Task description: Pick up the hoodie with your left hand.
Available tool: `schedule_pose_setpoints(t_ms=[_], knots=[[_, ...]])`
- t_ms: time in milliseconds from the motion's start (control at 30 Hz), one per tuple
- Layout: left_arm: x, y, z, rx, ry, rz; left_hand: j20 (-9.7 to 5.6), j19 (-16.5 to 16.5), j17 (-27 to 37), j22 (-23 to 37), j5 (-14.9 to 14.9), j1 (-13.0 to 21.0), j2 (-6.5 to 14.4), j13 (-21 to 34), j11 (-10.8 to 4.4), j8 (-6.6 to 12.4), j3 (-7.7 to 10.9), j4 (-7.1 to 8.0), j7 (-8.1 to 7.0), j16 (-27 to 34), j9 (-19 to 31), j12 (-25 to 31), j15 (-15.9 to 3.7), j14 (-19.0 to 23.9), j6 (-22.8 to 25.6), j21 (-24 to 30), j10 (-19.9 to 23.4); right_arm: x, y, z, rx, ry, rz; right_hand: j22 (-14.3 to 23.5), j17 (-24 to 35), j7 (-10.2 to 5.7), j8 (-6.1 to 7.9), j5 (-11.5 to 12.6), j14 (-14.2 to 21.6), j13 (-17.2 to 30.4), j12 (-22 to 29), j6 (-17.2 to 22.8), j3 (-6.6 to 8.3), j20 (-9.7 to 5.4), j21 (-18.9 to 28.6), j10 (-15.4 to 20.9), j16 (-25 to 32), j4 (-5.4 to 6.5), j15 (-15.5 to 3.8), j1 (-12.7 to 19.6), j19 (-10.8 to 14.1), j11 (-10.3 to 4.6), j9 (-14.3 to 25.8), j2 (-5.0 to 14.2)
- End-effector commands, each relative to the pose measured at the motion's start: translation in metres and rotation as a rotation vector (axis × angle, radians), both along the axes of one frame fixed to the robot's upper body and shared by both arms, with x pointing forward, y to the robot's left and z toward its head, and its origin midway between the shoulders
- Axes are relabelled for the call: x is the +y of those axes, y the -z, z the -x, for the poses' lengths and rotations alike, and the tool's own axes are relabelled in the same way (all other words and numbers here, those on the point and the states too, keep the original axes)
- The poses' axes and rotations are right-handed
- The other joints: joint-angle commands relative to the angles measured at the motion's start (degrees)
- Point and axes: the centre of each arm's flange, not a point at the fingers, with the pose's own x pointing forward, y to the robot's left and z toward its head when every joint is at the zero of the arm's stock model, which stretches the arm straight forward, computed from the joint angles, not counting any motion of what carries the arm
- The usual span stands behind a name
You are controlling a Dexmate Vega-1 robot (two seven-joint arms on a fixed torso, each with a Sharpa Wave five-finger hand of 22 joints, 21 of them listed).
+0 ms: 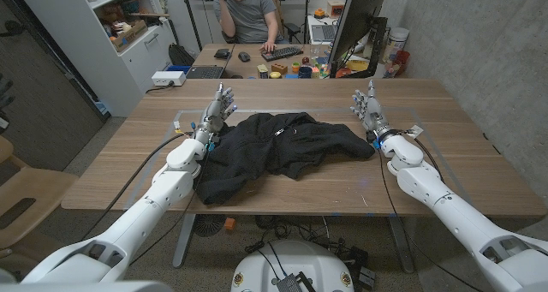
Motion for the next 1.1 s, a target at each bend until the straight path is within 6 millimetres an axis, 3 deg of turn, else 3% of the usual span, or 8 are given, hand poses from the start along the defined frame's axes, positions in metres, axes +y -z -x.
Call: schedule_pose_setpoints(t_ms=[33,200,233,300,600,1100], knots=[[0.002,0.006,-0.004,0.022,0.002,0.004,0.39,0.0,0.3,0.1,0.2,0.5,0.0,0.2,0.06,0.35,-0.33,0.04,-0.15,0.4,0.3,0.3,0.08,0.6,0.4,0.4,0.5,0.002,-0.004,0.0,0.013,0.0,0.014,0.2,0.3,0.12,0.37,0.2,-0.4,0.3,0.2,-0.5,-0.37,0.45,0.3,0.2,0.4,-0.04,0.06,-0.1,0.0,0.25,0.1,1.68],[0.001,-0.003,0.003,0.061,-0.043,-0.053,0.48,0.0,0.3,0.1,0.2,0.5,0.0,0.2,0.07,0.34,-0.3,0.07,-0.13,0.4,0.3,0.3,0.14,0.6,0.3,0.4,0.5,0.003,-0.005,0.002,0.01,0.003,0.02,0.2,0.3,0.07,0.38,0.2,-0.4,0.3,0.2,-0.5,-0.35,0.46,0.3,0.2,0.4,-0.03,0.09,-0.1,0.0,0.28,0.1,1.7],[0.0,-0.007,0.006,0.079,-0.044,-0.073,1.75,0.6,0.3,0.2,0.2,0.3,-0.2,0.2,0.03,0.31,-0.34,0.21,-0.19,0.4,0.3,0.3,0.74,0.6,0.3,0.6,0.5,0.003,-0.005,0.002,0.011,0.002,0.019,0.2,0.3,0.03,0.37,0.2,-0.4,0.3,0.2,-0.5,-0.34,0.49,0.3,0.2,0.4,-0.04,0.09,-0.1,0.0,0.33,0.1,1.71],[-0.003,-0.016,0.012,0.086,-0.044,-0.125,2.08,0.6,0.3,0.2,0.1,0.1,-0.3,0.2,0.31,0.17,-0.42,0.35,0.09,0.4,0.3,0.1,1.33,0.5,0.0,0.6,0.2,0.003,-0.006,0.001,0.01,0.004,0.02,0.2,0.3,0.03,0.38,0.2,-0.4,0.3,0.2,-0.4,-0.34,0.41,0.3,0.2,0.4,-0.04,0.06,-0.1,0.0,0.33,0.1,1.71],[-0.017,-0.056,0.038,0.075,-0.164,-0.447,1.17,0.6,0.4,0.2,0.0,-0.3,-0.7,0.2,0.85,-0.31,-0.68,0.65,0.18,0.1,0.3,-0.3,1.72,-0.2,-1.4,0.5,-1.0,0.001,-0.005,-0.002,0.013,0.01,0.011,0.2,0.3,0.01,0.38,0.2,-0.4,0.3,0.2,-0.4,-0.31,0.43,0.3,0.2,0.4,-0.04,0.06,-0.1,-0.1,0.41,0.1,1.73],[-0.045,-0.067,0.071,-0.075,-0.365,-0.878,1.41,-0.1,0.3,0.2,-0.2,0.1,-3.1,0.3,0.83,-0.37,-1.53,-0.04,0.15,-0.2,0.3,-0.5,1.67,-1.7,-2.8,0.2,-2.4,0.003,-0.011,-0.009,0.01,0.003,0.022,0.2,0.3,0.08,0.38,0.2,-0.4,0.3,0.2,-0.5,-0.29,0.41,0.3,0.2,0.4,-0.04,0.03,-0.1,0.0,0.44,0.1,1.73]])
